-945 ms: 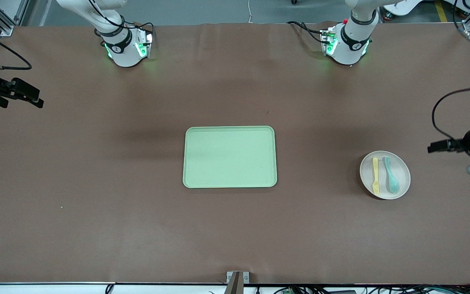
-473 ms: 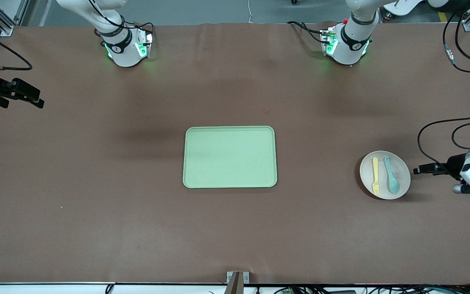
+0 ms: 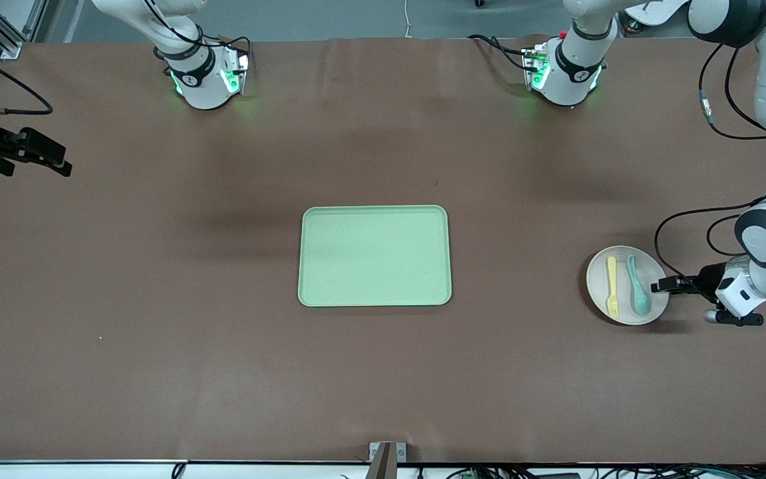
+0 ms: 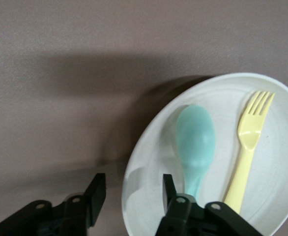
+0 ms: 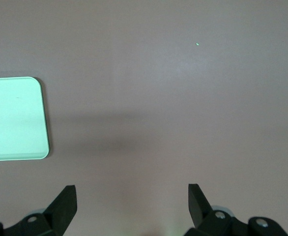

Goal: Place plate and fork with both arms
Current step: 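Reach the left gripper to the white plate rim and grasp it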

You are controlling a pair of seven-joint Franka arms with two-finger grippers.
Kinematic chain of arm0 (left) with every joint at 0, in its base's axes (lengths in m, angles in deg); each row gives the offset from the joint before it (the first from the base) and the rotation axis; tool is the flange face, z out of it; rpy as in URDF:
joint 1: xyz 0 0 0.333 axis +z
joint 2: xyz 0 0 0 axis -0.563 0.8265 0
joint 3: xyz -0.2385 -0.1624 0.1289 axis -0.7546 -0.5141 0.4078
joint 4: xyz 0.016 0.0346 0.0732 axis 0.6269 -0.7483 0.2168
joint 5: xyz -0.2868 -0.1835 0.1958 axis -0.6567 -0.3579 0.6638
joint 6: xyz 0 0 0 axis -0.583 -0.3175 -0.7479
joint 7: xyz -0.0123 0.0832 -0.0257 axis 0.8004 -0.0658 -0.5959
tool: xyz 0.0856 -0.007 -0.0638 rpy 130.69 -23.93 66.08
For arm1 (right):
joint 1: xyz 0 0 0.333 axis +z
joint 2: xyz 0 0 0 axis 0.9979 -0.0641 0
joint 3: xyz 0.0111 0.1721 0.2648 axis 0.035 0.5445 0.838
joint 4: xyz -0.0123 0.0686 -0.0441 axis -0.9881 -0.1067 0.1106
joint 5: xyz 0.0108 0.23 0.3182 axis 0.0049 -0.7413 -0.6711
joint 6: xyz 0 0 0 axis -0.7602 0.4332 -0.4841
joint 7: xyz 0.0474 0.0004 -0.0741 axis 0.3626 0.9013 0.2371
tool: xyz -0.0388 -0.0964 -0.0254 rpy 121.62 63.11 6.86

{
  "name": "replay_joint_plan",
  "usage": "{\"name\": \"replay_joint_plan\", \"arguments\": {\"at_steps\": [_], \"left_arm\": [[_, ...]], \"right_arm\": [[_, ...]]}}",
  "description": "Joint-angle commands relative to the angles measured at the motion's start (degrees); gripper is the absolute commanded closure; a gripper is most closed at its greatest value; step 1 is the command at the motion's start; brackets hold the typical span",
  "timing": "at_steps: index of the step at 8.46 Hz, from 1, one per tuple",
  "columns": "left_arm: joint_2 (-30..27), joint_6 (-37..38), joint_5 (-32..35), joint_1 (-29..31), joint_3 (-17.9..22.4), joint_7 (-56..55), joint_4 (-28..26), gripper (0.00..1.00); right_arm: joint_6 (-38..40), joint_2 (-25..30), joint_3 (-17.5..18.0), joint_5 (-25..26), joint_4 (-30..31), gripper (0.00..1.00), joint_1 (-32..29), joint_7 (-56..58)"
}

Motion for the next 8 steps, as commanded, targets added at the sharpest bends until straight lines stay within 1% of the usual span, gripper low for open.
{"name": "replay_joint_plan", "arguments": {"at_steps": [1,2,3,7,8], "left_arm": [[0.5,0.3,-1.1,0.4,0.0,1.4,0.8,0.66],[0.5,0.3,-1.1,0.4,0.0,1.4,0.7,0.75],[0.5,0.3,-1.1,0.4,0.0,1.7,0.6,0.81],[0.5,0.3,-1.1,0.3,0.0,3.1,0.6,0.98],[0.4,0.4,-1.0,0.0,0.0,3.8,0.6,1.00]], "right_arm": [[0.3,0.0,0.1,0.4,-0.1,0.00,0.2,-0.9],[0.3,0.0,0.1,0.4,-0.1,0.00,0.2,-0.9],[0.3,0.0,0.1,0.4,-0.1,0.00,0.2,-0.9],[0.3,-0.5,0.1,0.0,-0.3,0.00,0.2,-1.0],[0.3,-0.5,0.1,0.0,-0.4,0.00,0.2,-1.0]]}}
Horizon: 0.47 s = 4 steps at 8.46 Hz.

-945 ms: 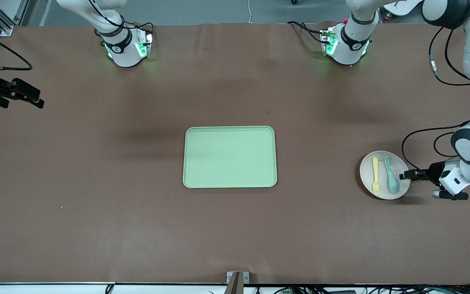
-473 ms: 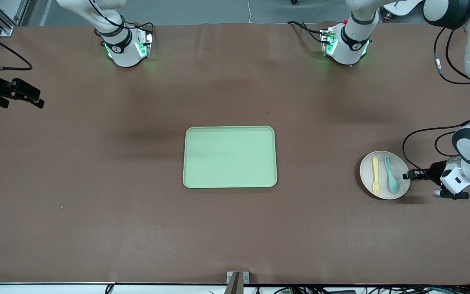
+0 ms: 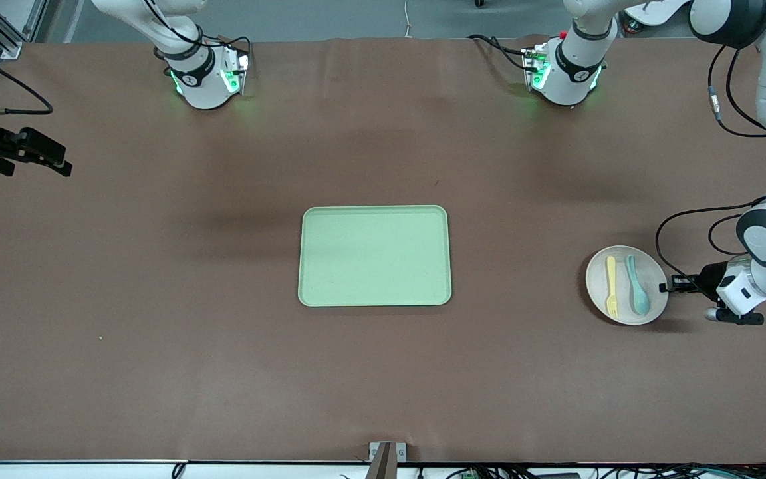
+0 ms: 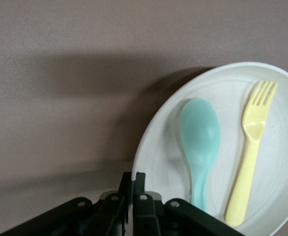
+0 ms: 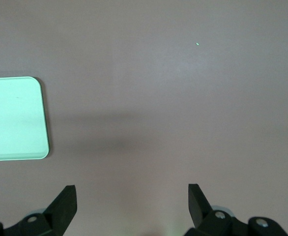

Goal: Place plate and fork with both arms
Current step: 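Reach the left gripper to the white plate rim and grasp it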

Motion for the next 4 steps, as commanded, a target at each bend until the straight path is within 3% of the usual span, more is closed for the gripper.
{"name": "replay_joint_plan", "arguments": {"at_steps": [1,4], "left_arm": [[-0.1,0.6,-0.3,-0.5,0.0,1.7,0.7,1.00],[-2.6,1.3,0.2,-1.0,-2.7,3.2,1.3,1.00]], "right_arm": [[0.1,-0.4,0.1,0.0,-0.4,0.00,0.2,-1.0],[0.0,-1.3,0.1,-0.3,-0.4,0.00,1.2,-1.1]]}}
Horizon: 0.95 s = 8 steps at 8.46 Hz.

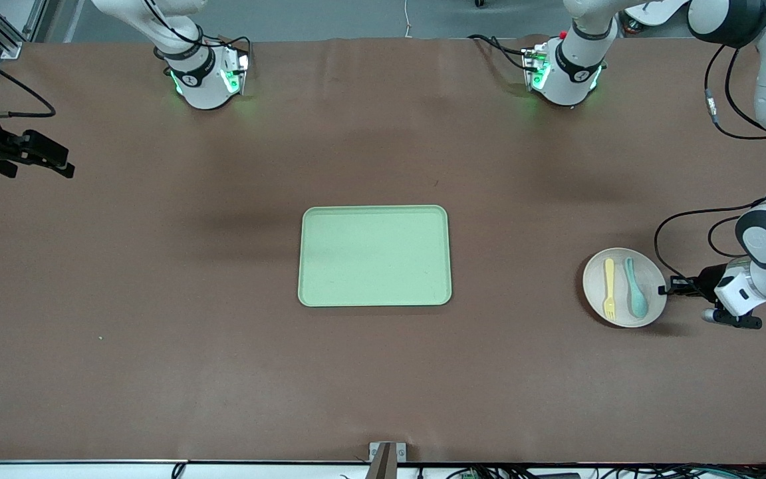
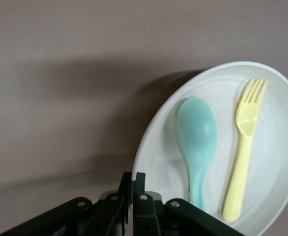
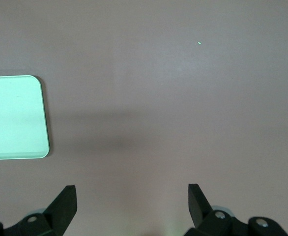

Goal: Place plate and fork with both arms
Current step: 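Carry the plate over the green tray while the right gripper approaches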

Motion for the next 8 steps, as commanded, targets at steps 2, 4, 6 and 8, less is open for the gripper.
{"name": "replay_joint_plan", "arguments": {"at_steps": [2,4,6,8], "left_arm": [[-5.9,3.4,0.4,-0.9,-5.8,-1.9,-0.1,1.00],[-9.0,5.1,0.4,-1.8,-11.8,-8.6,-1.9,1.00],[-10.3,4.5,0.4,-5.4,-16.1,-19.7,-3.5,1.00],[-9.7,-1.1,-0.5,-12.4,-17.7,-30.2,-4.6,1.00]], "right_arm": [[-0.7,-3.3,0.1,-0.9,-0.6,0.00,3.4,-1.8],[-3.3,-5.8,0.1,-1.7,-0.5,0.00,9.0,-9.4],[-6.9,-8.9,0.1,-1.8,-0.5,0.00,14.4,-14.6],[-12.6,-13.0,0.1,-2.5,-0.5,0.00,18.8,-19.3]]}}
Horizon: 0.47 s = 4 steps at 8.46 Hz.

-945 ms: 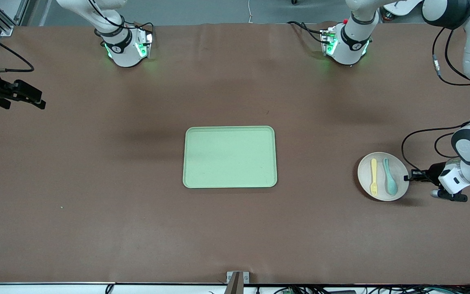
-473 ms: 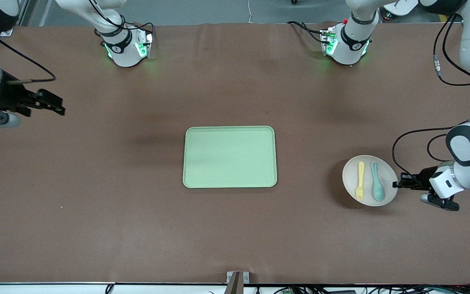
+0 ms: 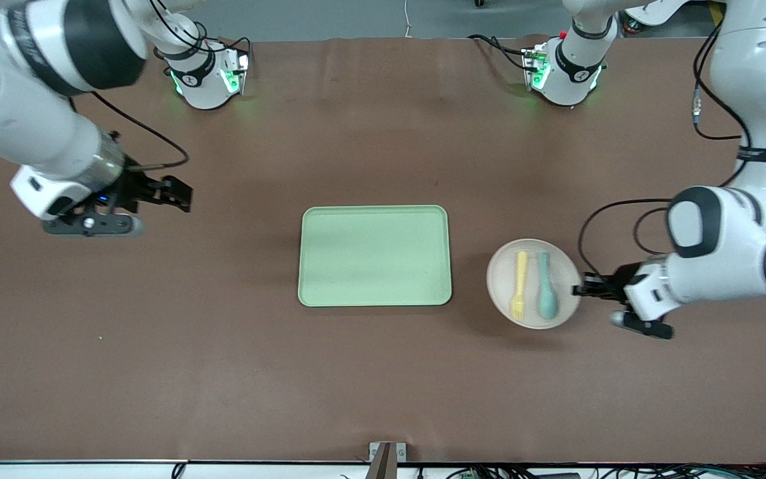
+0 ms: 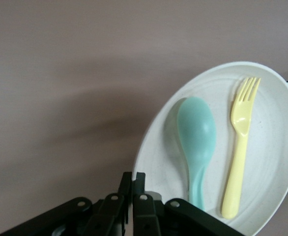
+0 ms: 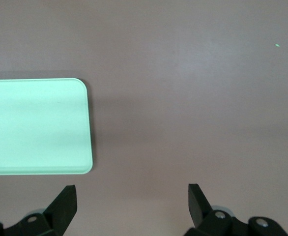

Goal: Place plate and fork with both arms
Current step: 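Carry the plate over the green tray while the right gripper approaches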

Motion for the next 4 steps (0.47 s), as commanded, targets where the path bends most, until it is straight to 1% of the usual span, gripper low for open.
{"name": "replay_joint_plan", "arguments": {"at_steps": [1,3,4], "left_arm": [[-0.6,-8.2,-1.2,-6.9,-0.3,-8.9,-3.6,1.00],[1.4,-11.6,-1.9,-12.5,-0.3,-14.4,-4.4,1.00],[1.6,-15.9,-2.0,-15.1,-0.3,-17.0,-6.6,1.00]], "right_arm": [[-4.8,-4.0,-0.5,-1.1,-0.7,0.00,4.2,-6.4],[-10.0,-7.4,-0.5,-1.1,-0.7,0.00,8.2,-11.0],[-13.1,-9.4,-0.5,-1.1,-0.8,0.00,10.0,-13.7]]}}
